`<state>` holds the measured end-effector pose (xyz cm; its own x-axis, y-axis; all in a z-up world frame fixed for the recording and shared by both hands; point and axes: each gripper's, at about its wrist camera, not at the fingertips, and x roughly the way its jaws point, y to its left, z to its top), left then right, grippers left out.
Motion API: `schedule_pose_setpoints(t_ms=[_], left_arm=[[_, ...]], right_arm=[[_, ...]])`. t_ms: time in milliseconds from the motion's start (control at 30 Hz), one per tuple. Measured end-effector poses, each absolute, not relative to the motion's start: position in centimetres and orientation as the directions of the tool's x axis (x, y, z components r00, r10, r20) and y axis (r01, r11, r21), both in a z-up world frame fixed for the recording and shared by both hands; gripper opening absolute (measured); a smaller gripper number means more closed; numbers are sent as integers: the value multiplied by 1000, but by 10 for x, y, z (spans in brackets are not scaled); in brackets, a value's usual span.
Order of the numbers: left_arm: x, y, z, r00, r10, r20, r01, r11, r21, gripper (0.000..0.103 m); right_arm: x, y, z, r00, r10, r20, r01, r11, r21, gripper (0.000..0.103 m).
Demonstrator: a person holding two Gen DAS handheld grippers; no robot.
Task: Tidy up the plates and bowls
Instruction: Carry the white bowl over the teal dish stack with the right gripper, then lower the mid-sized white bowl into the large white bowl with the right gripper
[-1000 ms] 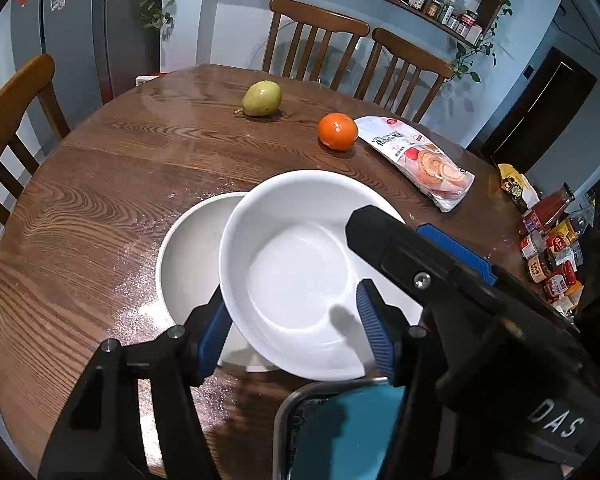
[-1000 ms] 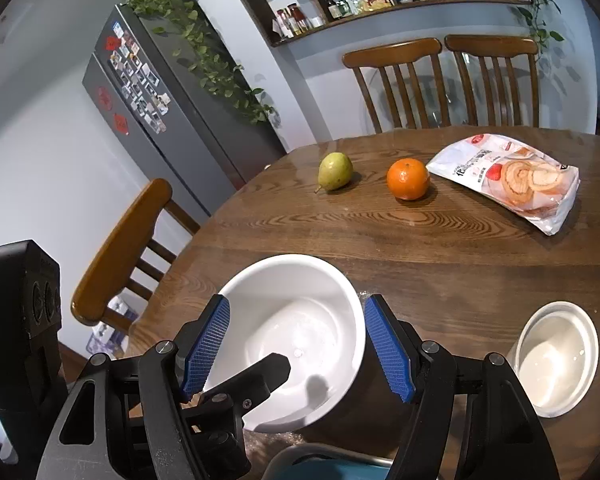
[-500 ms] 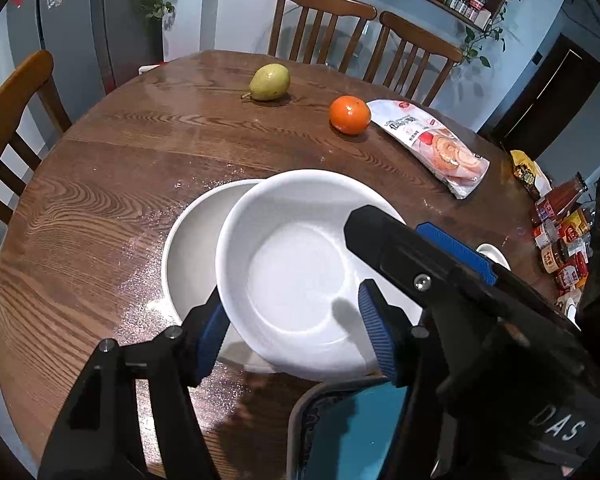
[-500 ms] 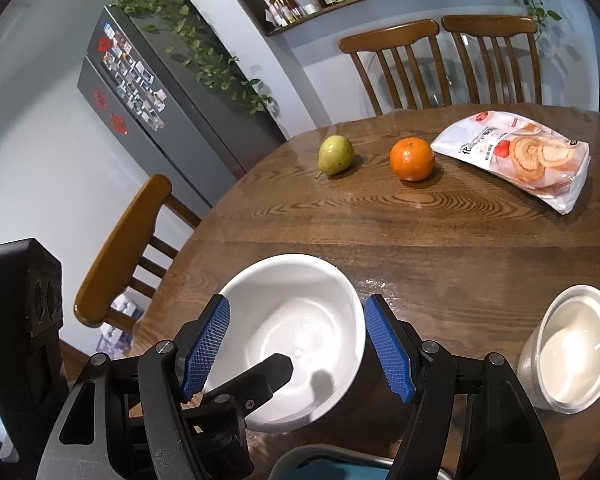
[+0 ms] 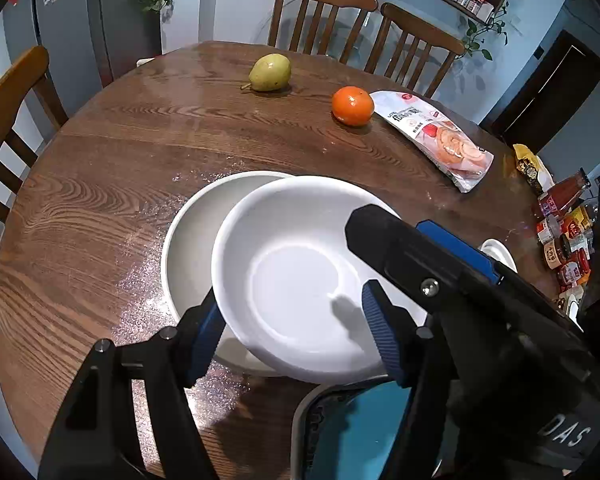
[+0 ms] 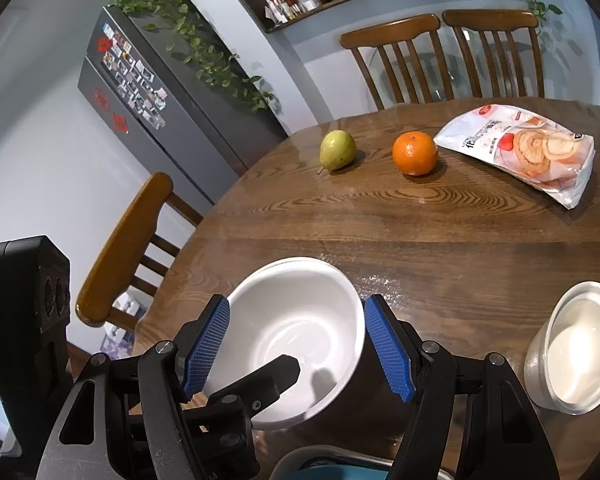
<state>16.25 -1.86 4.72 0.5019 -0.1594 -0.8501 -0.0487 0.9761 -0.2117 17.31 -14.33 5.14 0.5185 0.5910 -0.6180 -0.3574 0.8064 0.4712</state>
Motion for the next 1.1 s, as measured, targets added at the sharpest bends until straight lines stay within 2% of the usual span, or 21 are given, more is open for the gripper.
schedule_pose_setpoints(t_ms=[1100], left_arm=[[175, -16, 29, 428, -118, -896, -65, 985, -161, 70]], right_arm=[[182, -138, 35, 458, 595, -661, -335, 804, 492, 71]])
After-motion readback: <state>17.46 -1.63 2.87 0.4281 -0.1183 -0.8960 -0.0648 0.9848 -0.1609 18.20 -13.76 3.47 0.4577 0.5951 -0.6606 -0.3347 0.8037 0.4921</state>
